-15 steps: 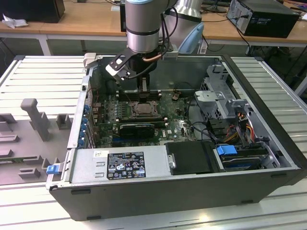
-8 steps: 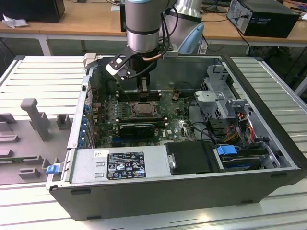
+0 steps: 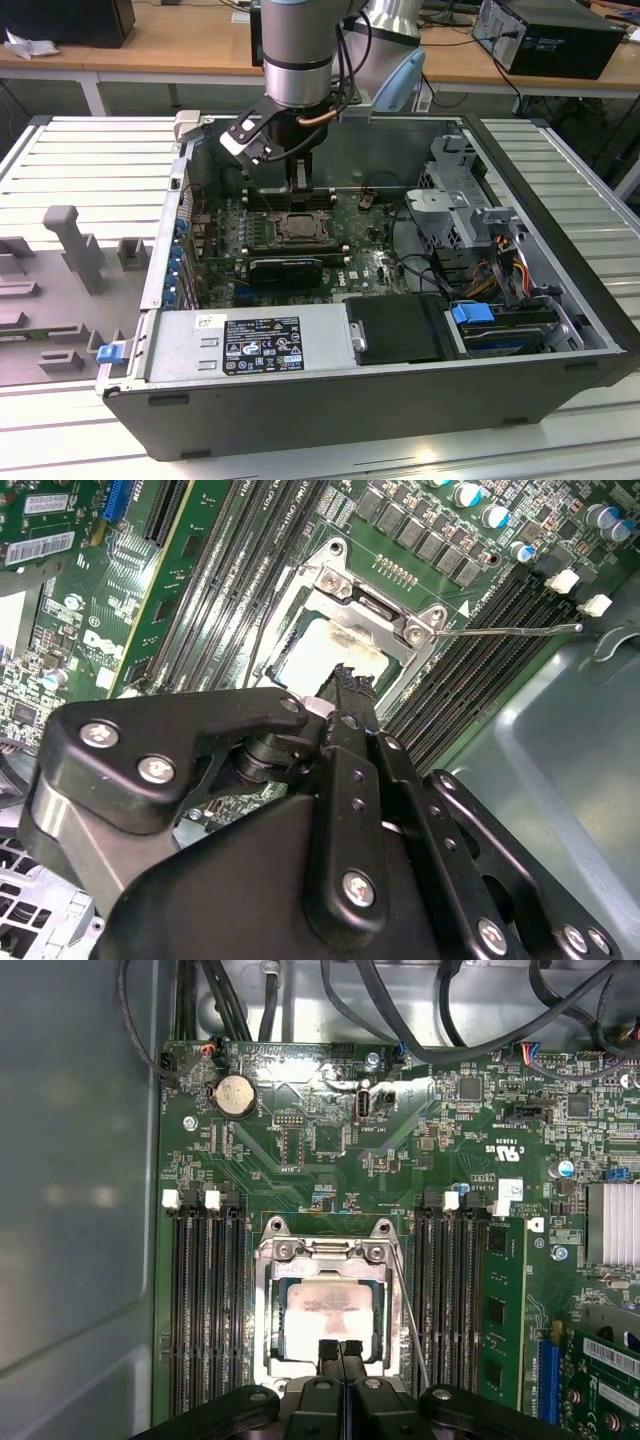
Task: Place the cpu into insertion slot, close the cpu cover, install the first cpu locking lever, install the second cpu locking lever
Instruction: 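Install the first cpu locking lever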
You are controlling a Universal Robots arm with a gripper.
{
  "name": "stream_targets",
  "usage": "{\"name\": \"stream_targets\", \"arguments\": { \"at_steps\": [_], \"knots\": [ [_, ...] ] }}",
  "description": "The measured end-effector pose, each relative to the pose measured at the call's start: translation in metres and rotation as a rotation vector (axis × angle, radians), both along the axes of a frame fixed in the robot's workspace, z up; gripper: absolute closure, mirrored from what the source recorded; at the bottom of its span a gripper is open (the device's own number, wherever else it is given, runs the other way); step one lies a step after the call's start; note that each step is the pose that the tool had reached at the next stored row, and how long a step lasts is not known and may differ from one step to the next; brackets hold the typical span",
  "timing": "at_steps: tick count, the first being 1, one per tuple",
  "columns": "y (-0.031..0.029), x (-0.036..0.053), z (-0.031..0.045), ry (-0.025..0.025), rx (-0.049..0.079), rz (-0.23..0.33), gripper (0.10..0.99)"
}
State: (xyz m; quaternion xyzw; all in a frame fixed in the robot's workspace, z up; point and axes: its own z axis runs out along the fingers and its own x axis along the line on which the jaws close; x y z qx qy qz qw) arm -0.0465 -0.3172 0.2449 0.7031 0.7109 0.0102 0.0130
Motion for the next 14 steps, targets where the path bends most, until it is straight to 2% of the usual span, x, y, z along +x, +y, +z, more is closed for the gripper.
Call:
{"name": "stream_targets", "arguments": {
  "at_steps": [14],
  "knots": [
    [0.0,0.0,0.0047,0.0,-0.002,0.0,0.98]
  ]
}}
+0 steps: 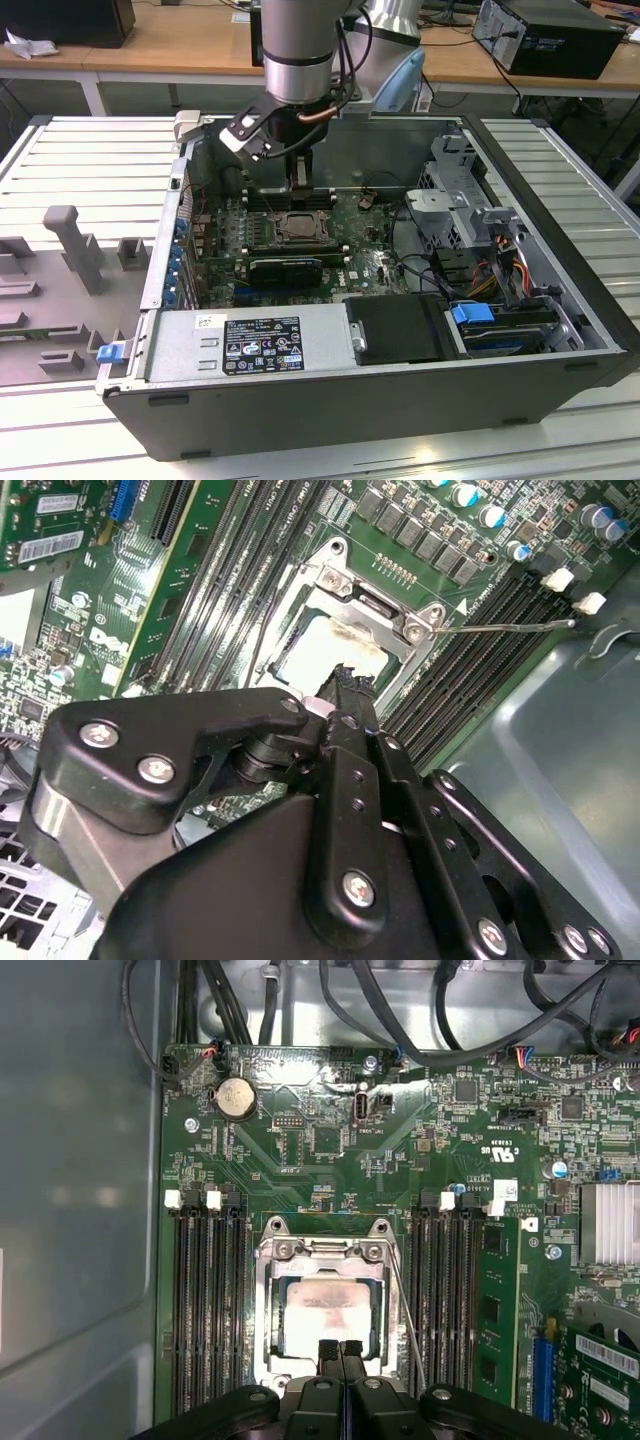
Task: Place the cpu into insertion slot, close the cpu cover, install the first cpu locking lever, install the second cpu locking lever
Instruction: 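Install the first cpu locking lever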
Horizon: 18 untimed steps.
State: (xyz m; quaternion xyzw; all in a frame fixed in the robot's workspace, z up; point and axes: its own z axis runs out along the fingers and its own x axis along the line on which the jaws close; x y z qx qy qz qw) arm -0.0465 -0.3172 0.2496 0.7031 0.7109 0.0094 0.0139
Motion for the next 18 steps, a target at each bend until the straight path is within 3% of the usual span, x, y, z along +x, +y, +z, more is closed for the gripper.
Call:
{"name": "stream_targets", "arguments": {
  "at_steps": [7,13,18],
  "knots": [
    [0.0,0.0,0.006,-0.0001,-0.003,0.0,0.98],
    [0.0,0.0,0.021,0.0,-0.004,0.0,0.98],
    [0.0,0.0,0.0211,-0.0002,-0.005,0.082,0.98]
  ]
}}
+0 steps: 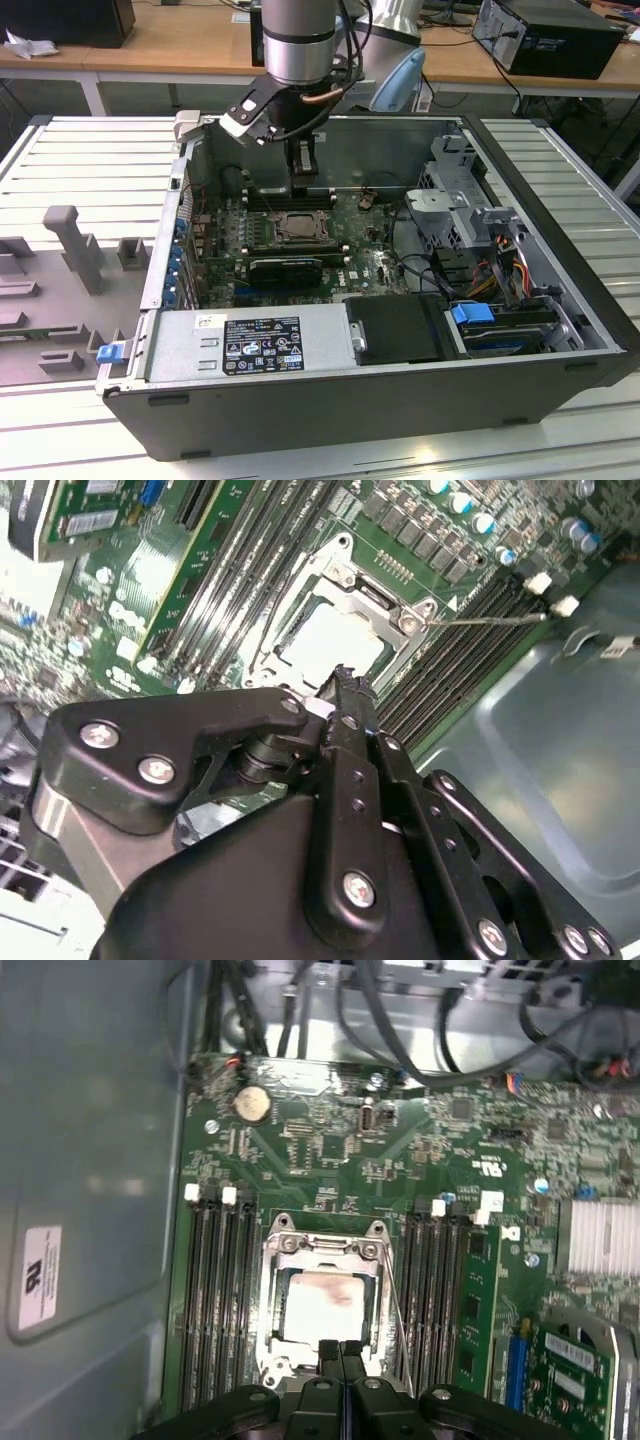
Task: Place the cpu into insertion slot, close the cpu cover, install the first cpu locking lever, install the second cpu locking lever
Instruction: 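Install the first cpu locking lever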
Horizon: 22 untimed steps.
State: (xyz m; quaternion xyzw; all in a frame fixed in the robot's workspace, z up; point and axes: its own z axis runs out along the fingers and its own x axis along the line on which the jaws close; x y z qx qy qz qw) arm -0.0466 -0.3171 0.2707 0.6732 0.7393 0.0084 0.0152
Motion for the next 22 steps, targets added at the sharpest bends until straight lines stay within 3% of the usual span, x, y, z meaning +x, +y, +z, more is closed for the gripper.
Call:
{"name": "stream_targets", "arguments": {
  "at_steps": [4,22],
  "knots": [
    [0.0,0.0,-0.0002,0.0,0.0,0.119,0.98],
    [0.0,0.0,-0.0002,0.0,0.0,0.381,0.98]
  ]
}}
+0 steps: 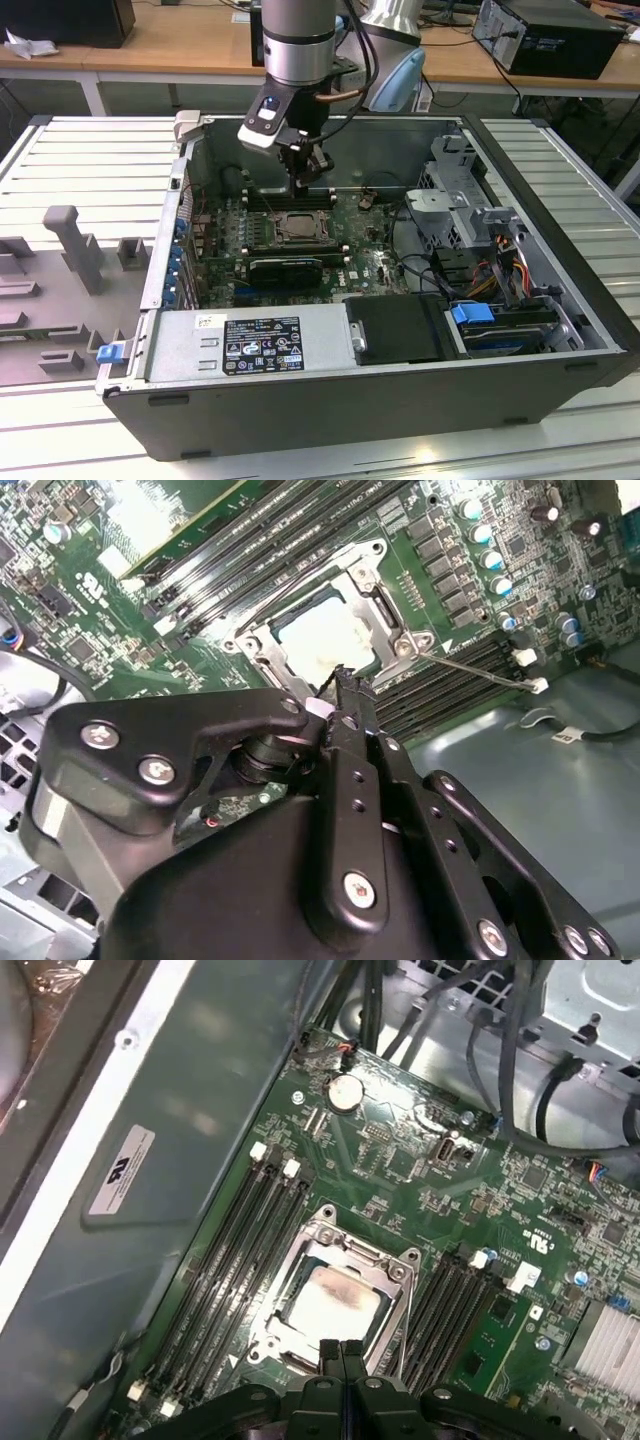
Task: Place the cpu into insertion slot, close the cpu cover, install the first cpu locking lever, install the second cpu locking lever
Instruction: 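Install the first cpu locking lever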
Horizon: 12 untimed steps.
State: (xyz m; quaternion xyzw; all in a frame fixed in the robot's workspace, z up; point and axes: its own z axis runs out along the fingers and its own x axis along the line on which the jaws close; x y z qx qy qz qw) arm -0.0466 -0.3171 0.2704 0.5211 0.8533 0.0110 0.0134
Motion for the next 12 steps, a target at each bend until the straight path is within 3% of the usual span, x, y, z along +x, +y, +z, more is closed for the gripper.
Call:
{"name": "stream_targets", "arguments": {
  "at_steps": [12],
  "knots": [
    [0.0,0.0,0.0,0.0,0.0,0.092,0.98]
  ]
}}
